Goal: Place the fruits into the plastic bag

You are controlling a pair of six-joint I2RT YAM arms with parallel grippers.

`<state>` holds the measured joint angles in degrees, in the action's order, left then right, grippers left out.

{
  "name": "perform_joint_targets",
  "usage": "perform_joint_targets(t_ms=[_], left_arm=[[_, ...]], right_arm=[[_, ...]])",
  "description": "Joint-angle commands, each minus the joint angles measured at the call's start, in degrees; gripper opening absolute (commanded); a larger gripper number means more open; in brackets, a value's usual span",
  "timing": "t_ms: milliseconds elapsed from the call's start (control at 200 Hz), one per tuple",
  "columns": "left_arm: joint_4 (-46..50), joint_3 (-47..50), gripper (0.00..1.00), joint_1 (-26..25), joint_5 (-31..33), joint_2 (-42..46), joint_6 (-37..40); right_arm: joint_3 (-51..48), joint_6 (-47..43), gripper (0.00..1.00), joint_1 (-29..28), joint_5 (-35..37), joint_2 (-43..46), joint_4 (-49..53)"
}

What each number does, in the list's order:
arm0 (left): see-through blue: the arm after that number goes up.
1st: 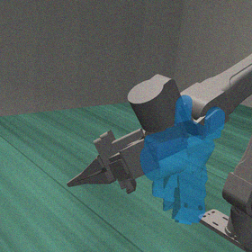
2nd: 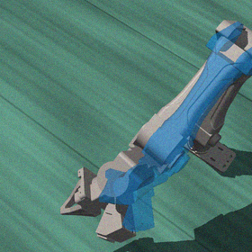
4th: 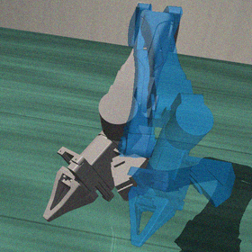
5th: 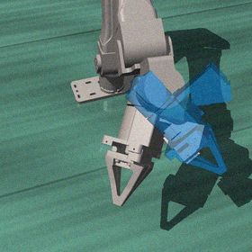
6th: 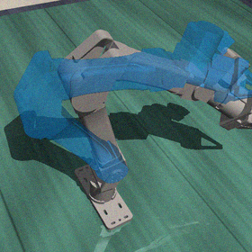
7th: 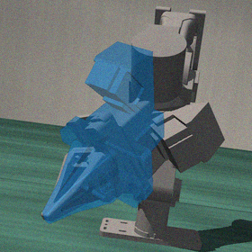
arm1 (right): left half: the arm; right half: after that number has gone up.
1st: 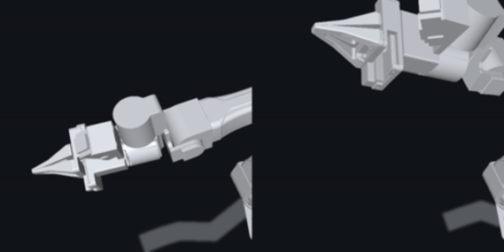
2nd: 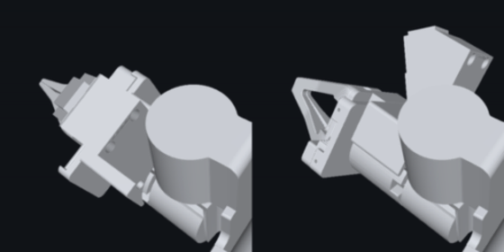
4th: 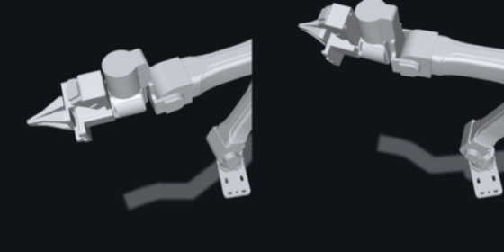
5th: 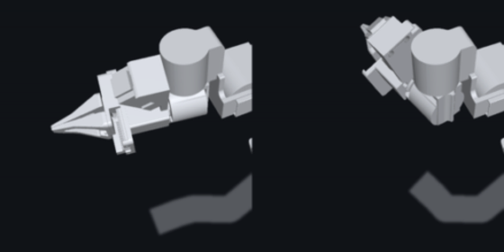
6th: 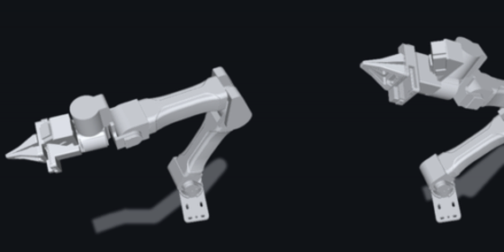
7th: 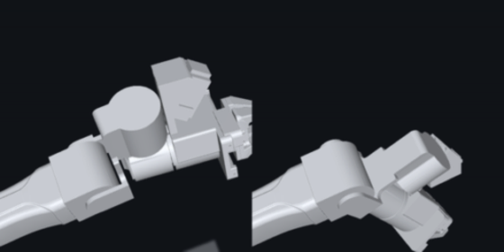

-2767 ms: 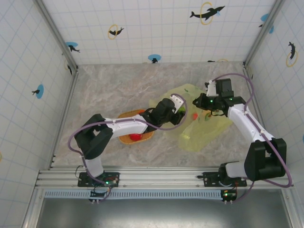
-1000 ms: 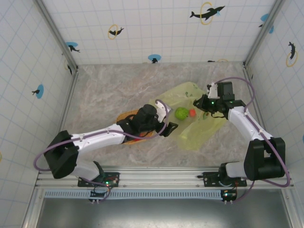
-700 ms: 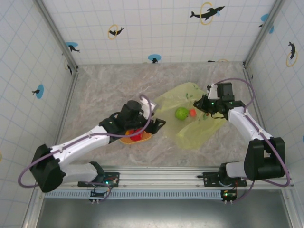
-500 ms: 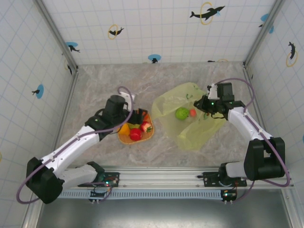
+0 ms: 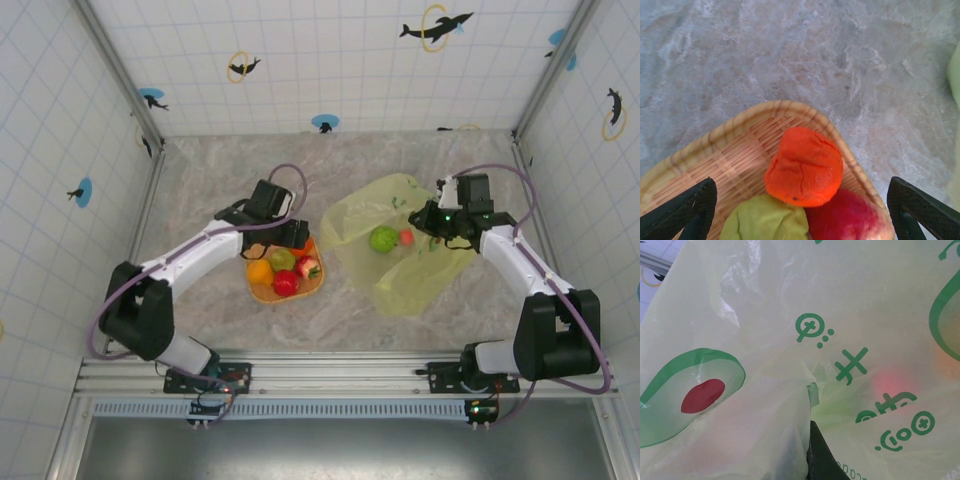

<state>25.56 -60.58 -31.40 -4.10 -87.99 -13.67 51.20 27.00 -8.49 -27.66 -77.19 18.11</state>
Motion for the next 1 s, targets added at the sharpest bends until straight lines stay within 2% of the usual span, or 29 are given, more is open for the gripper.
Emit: perform_joint_targets(t_ms=[0,290,535,751,991], left_arm=[[2.39,-2.65,0.9,0.03,-1.87,-3.73,2.07],[1.64,-4.17,0.87,-0.18,-3.23,-10.8,2.4],[1.16,-5.58,0.77,-0.37,-1.47,-15.55,2.24],[0.2,-5.76,0.68,-0.43,-0.51,-16.69,2.06],[-0.24,-5.69,0.64,-0.4,0.76,-15.89,2.07]], right_arm=[[-0.43,-0.94,0.0,0.49,0.77,1.34,0.44],[-0.27,-0.7,0.0,0.48,0.33,0.46,0.08],[-0.45,-0.57,0.0,0.49,0.31,0.64,0.02],[-0.35,-0.95,0.0,0.49,0.5,0.79,0.37],[-0.14,-1.08,0.0,0.6,0.33,0.55,0.42]])
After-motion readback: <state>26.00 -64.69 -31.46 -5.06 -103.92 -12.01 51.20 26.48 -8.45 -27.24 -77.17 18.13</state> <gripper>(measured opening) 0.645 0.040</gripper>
